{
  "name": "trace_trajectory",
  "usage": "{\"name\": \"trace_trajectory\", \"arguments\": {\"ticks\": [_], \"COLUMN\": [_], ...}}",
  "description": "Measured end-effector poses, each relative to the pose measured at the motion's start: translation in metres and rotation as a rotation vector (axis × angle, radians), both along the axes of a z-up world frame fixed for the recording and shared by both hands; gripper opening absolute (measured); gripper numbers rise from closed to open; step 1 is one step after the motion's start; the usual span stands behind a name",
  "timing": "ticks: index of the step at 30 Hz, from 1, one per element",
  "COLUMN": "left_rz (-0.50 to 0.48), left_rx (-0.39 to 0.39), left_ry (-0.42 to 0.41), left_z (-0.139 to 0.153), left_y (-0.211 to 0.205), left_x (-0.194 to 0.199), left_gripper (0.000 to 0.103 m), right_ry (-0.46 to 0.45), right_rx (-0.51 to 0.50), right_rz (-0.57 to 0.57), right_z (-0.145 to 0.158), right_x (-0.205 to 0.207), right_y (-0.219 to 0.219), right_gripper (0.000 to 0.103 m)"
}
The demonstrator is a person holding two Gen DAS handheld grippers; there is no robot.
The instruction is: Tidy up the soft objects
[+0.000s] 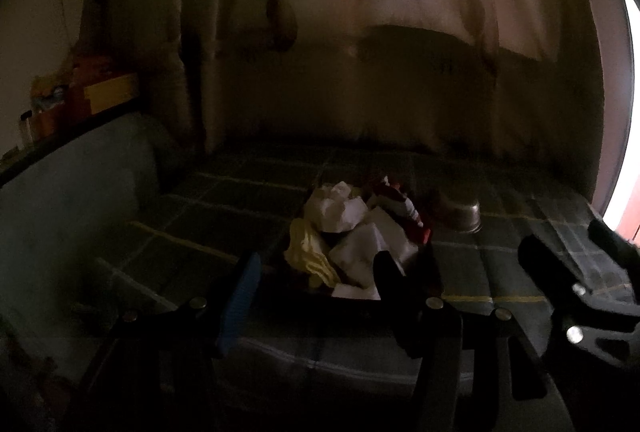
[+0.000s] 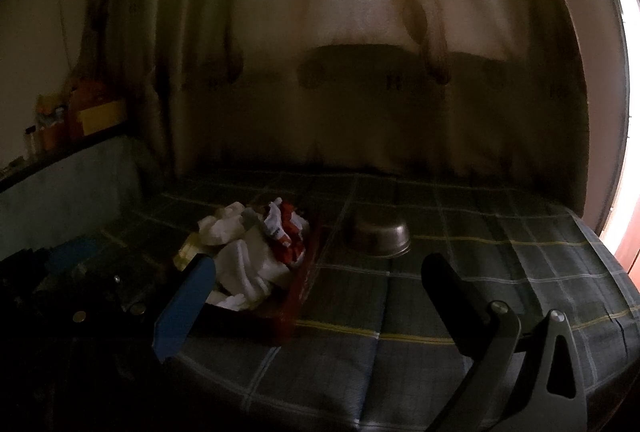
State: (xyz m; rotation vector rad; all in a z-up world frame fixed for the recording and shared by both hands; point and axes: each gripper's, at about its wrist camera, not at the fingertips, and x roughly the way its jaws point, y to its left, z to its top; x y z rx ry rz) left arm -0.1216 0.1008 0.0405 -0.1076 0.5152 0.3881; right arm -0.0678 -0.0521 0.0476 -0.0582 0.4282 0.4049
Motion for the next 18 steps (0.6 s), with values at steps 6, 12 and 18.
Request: {"name": "trace_trajectory", "arguments": {"ticks": [6, 12, 18], "left_rz": [-0.013, -0.004, -0.012], "left_rx": [-0.029, -0.024, -0.018], "left_ry": [0.029, 0.032, 0.043], "left_z": [0.0015, 0.0019, -0.0001], "left_y": [0.0001, -0.0027, 0.0012], "left_x": [-0.0001, -0.0013, 0.0012], "left_gripper": [0.060, 0.060, 0.060], "right_ry": [0.000, 0.007, 0.019], "right_rx": [-0.003, 0.002, 0.004], "right_rz": [0.024, 0.031, 0.036], "right_z": [0.0016, 0.0018, 0.0017], "right_x": [-0.0037, -0.0020, -0.0006], "right_y": [0.0010, 0.0011, 0.0017], "right_gripper": [0.102, 0.102, 0.102]}}
